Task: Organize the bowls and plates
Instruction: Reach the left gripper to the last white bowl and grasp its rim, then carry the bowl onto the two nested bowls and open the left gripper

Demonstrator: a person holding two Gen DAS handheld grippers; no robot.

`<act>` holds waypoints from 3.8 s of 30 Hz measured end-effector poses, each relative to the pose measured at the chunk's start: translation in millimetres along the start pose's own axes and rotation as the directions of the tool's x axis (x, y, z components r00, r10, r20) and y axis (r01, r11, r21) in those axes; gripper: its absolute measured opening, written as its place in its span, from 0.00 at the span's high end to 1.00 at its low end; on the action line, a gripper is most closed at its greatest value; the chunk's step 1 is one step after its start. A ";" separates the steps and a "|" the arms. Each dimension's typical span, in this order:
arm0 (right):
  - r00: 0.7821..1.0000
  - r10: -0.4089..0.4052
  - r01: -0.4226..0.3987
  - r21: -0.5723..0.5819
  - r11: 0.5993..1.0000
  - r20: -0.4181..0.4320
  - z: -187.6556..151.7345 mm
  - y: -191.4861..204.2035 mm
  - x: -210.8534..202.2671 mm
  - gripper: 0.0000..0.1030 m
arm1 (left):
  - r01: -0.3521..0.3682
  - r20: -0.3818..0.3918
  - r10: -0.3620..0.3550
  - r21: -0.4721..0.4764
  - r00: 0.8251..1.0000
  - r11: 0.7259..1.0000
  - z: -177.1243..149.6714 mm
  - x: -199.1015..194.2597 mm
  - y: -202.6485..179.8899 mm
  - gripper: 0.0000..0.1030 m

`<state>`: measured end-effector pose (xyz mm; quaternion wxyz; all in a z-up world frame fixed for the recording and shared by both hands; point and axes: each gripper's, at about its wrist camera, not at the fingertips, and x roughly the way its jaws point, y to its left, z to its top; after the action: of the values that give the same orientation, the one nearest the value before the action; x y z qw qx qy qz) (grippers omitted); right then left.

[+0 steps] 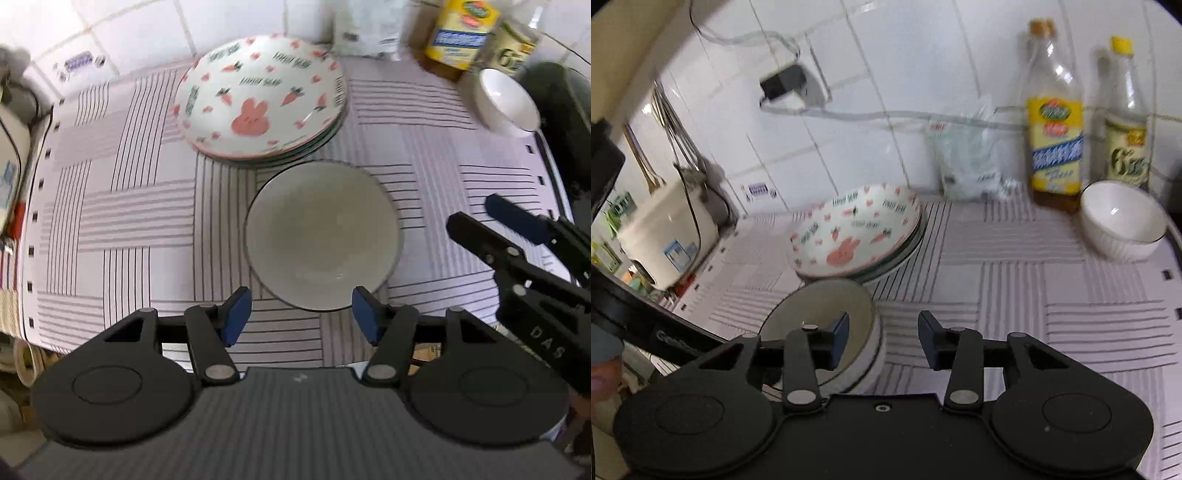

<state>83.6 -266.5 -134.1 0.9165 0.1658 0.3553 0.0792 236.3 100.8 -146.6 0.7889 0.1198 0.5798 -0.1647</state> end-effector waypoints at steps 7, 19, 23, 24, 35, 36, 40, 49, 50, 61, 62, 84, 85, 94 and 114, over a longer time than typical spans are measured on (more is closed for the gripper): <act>0.990 -0.100 0.110 -0.104 0.988 0.096 2.1 -31.1 -38.5 0.39 | 0.049 0.090 -0.057 0.096 0.994 0.994 16.7 -22.9 -44.9 0.35; 0.952 -0.251 0.270 -0.094 0.958 0.174 1.7 -105.1 -32.2 0.13 | 0.087 0.194 -0.132 0.224 0.972 0.971 70.8 -21.4 -125.7 0.13; 0.947 -0.271 0.285 -0.067 0.956 0.171 3.1 -126.2 -21.1 0.11 | 0.112 0.188 -0.163 0.253 0.969 0.961 89.0 -6.1 -146.4 0.12; 0.944 -0.281 0.295 -0.059 0.954 0.173 3.5 -131.6 -16.2 0.09 | 0.130 0.198 -0.183 0.255 0.963 0.958 93.3 -2.0 -148.9 0.10; 0.916 -0.382 0.392 -0.072 0.917 0.121 9.8 -157.0 48.6 0.08 | 0.192 0.195 -0.235 0.216 0.952 0.957 147.4 62.9 -190.0 0.08; 0.916 -0.385 0.393 -0.057 0.918 0.116 10.9 -160.5 53.0 0.08 | 0.199 0.193 -0.242 0.218 0.951 0.955 152.3 70.0 -193.1 0.08; 0.911 -0.395 0.399 -0.014 0.917 0.118 16.4 -176.0 66.8 0.08 | 0.185 0.186 -0.225 0.208 0.957 0.960 172.2 99.1 -201.6 0.11; 0.918 -0.385 0.386 0.006 0.922 0.101 33.0 -198.5 93.1 0.02 | 0.211 0.155 -0.243 0.198 0.957 0.957 199.4 144.6 -220.3 0.35; 0.922 -0.373 0.374 0.012 0.927 0.100 33.5 -203.2 96.2 0.02 | 0.210 0.158 -0.240 0.184 0.958 0.960 201.6 148.1 -220.4 0.36; 0.922 -0.371 0.372 0.016 0.928 0.112 30.3 -201.9 102.5 0.02 | 0.275 0.068 -0.284 0.112 0.956 0.955 214.8 163.2 -212.9 0.90; 0.922 -0.372 0.373 0.015 0.928 0.111 30.0 -201.1 102.2 0.03 | 0.267 0.067 -0.277 0.133 0.959 0.955 212.6 161.0 -215.1 0.90; 0.941 -0.305 0.301 0.049 0.952 0.144 7.2 -139.3 29.1 0.02 | 0.244 0.087 -0.265 0.202 0.960 0.949 134.7 67.4 -182.3 0.89; 0.944 -0.296 0.294 0.038 0.955 0.148 6.8 -132.5 23.6 0.02 | 0.246 0.087 -0.266 0.189 0.960 0.951 130.0 61.9 -175.8 0.89; 0.972 -0.174 0.179 -0.020 0.984 0.160 -3.1 -69.6 -3.7 0.02 | 0.206 0.105 -0.219 0.119 0.970 0.971 89.7 17.5 -116.8 0.88; 0.996 0.066 -0.055 -0.167 0.984 0.059 -11.8 31.9 -13.7 0.02 | 0.158 0.107 -0.147 -0.106 0.983 0.982 21.9 -12.8 -2.5 0.89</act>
<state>64.6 -237.5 -122.2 0.9351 0.1025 0.3129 0.1307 251.0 91.7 -127.8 0.8073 0.0215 0.5559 -0.1970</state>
